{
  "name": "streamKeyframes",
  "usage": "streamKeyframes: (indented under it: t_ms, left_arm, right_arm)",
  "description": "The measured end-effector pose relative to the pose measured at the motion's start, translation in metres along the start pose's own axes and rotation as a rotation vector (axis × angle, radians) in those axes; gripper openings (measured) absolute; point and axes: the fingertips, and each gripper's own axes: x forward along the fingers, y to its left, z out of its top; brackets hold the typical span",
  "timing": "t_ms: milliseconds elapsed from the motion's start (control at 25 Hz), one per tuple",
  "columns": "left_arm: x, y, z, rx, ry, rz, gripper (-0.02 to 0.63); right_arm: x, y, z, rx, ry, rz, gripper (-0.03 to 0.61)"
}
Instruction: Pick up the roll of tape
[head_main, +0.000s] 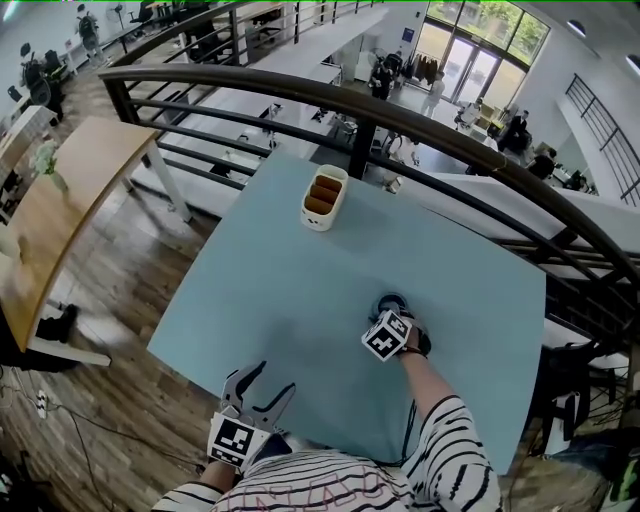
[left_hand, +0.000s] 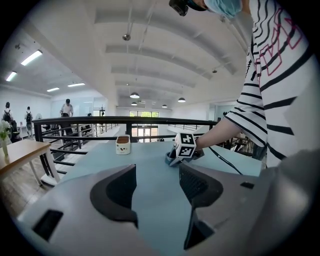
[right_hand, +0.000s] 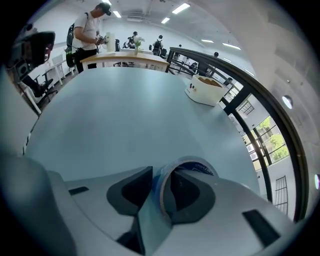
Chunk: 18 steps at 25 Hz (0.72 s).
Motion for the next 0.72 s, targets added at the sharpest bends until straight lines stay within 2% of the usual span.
streamKeyframes:
  t_ms: [240, 360, 720]
  left_arm:
    - [0.000, -0.004, 0.001, 0.010, 0.004, -0.022, 0.249]
    - [-0.001, -0.005, 0.003, 0.013, -0.005, -0.039, 0.249]
    - [0.012, -0.029, 0.013, 0.073, -0.037, -0.160, 0.249]
  right_arm:
    - [-0.014, 0.006, -0.010, 0.080, -0.011, -0.003, 0.107]
    - [-0.028, 0.008, -0.014, 0.146, -0.056, -0.034, 0.101]
    - [-0.081, 0.016, -0.039, 0.293, -0.147, -0.131, 0.094]
